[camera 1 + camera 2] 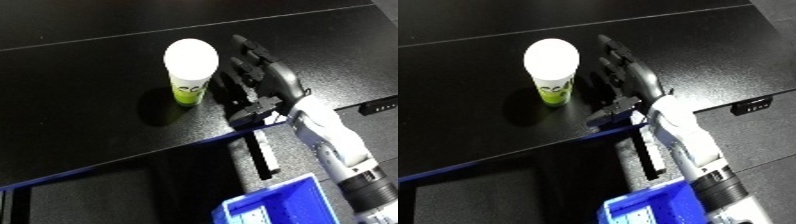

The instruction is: Pick up the object and place it into the box

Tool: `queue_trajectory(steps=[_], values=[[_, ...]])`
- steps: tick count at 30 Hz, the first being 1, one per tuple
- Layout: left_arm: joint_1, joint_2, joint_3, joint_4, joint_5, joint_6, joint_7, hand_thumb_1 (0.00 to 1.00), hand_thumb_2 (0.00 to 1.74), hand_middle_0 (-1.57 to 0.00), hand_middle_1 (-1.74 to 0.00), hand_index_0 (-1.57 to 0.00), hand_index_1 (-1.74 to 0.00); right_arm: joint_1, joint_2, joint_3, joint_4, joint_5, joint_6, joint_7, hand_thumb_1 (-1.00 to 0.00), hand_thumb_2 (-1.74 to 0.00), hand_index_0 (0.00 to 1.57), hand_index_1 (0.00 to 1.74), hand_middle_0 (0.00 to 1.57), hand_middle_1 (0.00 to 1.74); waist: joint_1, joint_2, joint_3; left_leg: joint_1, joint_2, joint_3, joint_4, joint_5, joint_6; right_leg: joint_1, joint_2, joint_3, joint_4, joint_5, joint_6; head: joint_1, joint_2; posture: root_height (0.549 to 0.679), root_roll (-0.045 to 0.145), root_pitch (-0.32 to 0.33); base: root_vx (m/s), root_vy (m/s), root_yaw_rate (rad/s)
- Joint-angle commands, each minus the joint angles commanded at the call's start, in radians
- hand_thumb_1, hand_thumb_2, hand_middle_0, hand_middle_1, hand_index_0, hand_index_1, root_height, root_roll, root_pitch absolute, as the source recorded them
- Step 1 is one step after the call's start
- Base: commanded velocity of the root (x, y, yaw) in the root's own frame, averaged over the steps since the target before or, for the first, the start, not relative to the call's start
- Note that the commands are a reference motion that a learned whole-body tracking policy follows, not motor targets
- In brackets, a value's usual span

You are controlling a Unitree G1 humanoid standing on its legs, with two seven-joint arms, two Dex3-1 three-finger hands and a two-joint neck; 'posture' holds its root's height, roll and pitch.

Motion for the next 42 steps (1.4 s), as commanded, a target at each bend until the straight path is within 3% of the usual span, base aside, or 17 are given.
queue_trajectory(steps=[19, 32, 37, 42], values=[[-0.001, -0.016, -0.031, -0.06, -0.04, 0.005, 0.004, 0.0, 0.0, 0.0, 0.0, 0.0, 0.0, -0.117, 0.071, 0.077, -0.002, -0.009, 0.037, -0.029, 0.0, 0.0, 0.0, 0.0, 0.0, 0.0, 0.034, 0.015, 0.03, -0.02, -0.016, -0.006, -0.01, 0.012, 0.0051, -0.02, -0.0085, -0.007, -0.003, 0.013, 0.0008, 0.04, 0.093, 0.6, 0.064, -0.067, 0.0, 0.016, 0.03], [-0.002, -0.02, -0.037, -0.088, -0.053, 0.011, 0.017, 0.0, 0.0, 0.0, 0.0, 0.0, 0.0, -0.136, 0.089, 0.095, -0.014, -0.019, 0.047, -0.037, -0.65, -1.13, 1.02, 1.13, 1.02, 1.13, 0.041, 0.02, 0.039, -0.017, -0.024, -0.009, -0.029, 0.022, 0.0083, -0.018, -0.008, -0.012, -0.009, 0.014, -0.0045, 0.029, 0.107, 0.602, 0.066, -0.06, -0.005, 0.001, 0.01], [0.001, -0.022, -0.034, -0.089, -0.047, 0.005, 0.018, 0.0, 0.0, 0.0, 0.0, 0.0, 0.0, -0.128, 0.081, 0.093, -0.005, -0.014, 0.045, -0.043, -0.65, -1.13, 1.02, 1.13, 1.02, 1.13, 0.041, 0.018, 0.04, -0.012, -0.023, -0.009, -0.037, 0.025, 0.0099, -0.012, -0.0073, -0.015, -0.015, 0.014, -0.0078, 0.023, 0.107, 0.604, 0.066, -0.058, -0.02, -0.021, -0.011], [0.004, -0.025, -0.025, -0.085, -0.041, -0.004, 0.018, 0.0, 0.0, 0.0, 0.0, 0.0, 0.0, -0.103, 0.064, 0.073, -0.028, -0.015, 0.008, -0.042, -0.65, -1.13, 1.02, 1.13, 1.02, 1.13, 0.033, 0.012, 0.038, -0.005, -0.019, -0.008, -0.052, 0.029, 0.0094, -0.004, -0.0022, -0.015, -0.028, 0.016, -0.0096, 0.01, 0.103, 0.606, 0.065, -0.054, -0.031, -0.025, -0.052]])
